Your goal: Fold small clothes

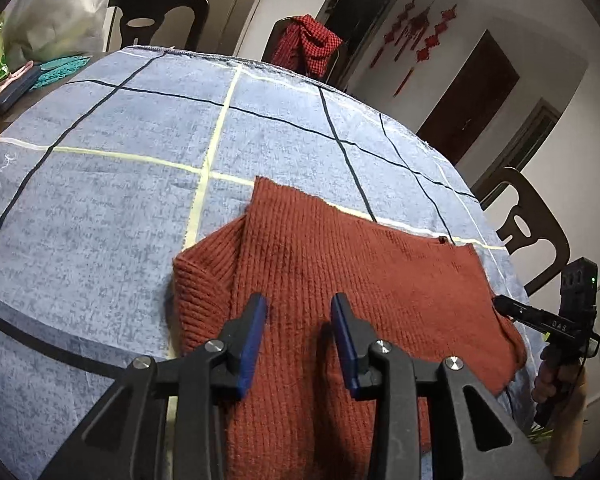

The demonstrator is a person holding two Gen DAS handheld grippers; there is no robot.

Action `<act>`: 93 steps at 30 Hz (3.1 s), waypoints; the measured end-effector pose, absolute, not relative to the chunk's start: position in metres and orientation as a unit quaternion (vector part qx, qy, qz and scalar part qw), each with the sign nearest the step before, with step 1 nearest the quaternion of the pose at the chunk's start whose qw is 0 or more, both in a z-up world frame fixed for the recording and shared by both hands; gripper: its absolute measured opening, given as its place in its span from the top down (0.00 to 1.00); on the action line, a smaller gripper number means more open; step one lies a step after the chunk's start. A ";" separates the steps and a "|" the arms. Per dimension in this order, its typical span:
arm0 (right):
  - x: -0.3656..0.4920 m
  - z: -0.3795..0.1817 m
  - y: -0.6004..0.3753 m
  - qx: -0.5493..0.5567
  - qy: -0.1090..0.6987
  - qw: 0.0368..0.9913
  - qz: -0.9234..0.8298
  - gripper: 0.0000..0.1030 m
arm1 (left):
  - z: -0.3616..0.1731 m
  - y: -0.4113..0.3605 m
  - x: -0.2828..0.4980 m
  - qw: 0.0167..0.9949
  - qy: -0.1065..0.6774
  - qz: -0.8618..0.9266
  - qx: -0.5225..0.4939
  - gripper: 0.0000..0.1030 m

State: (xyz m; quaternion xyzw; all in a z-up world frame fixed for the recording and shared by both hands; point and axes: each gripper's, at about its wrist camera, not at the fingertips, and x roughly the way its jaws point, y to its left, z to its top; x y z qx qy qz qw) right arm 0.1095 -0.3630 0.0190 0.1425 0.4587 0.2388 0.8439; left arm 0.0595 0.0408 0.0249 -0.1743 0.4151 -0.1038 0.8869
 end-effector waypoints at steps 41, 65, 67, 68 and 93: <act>0.050 0.018 -0.288 -0.042 0.414 0.869 0.267 0.76 | 0.028 -0.025 0.024 0.906 0.395 -0.139 -0.066 0.59; 0.027 0.021 -0.234 -0.047 0.408 0.838 0.359 0.76 | 0.031 -0.014 -0.001 0.911 0.393 -0.108 -0.067 0.59; 0.030 0.025 -0.235 -0.039 0.404 0.840 0.360 0.76 | 0.033 -0.011 -0.002 0.912 0.389 -0.107 -0.075 0.59; 0.033 0.026 -0.236 -0.034 0.404 0.841 0.359 0.76 | 0.034 -0.009 -0.001 0.913 0.386 -0.103 -0.076 0.59; 0.072 0.018 -0.228 0.000 0.429 0.831 0.354 0.76 | 0.039 0.039 0.017 0.921 0.375 -0.026 -0.104 0.44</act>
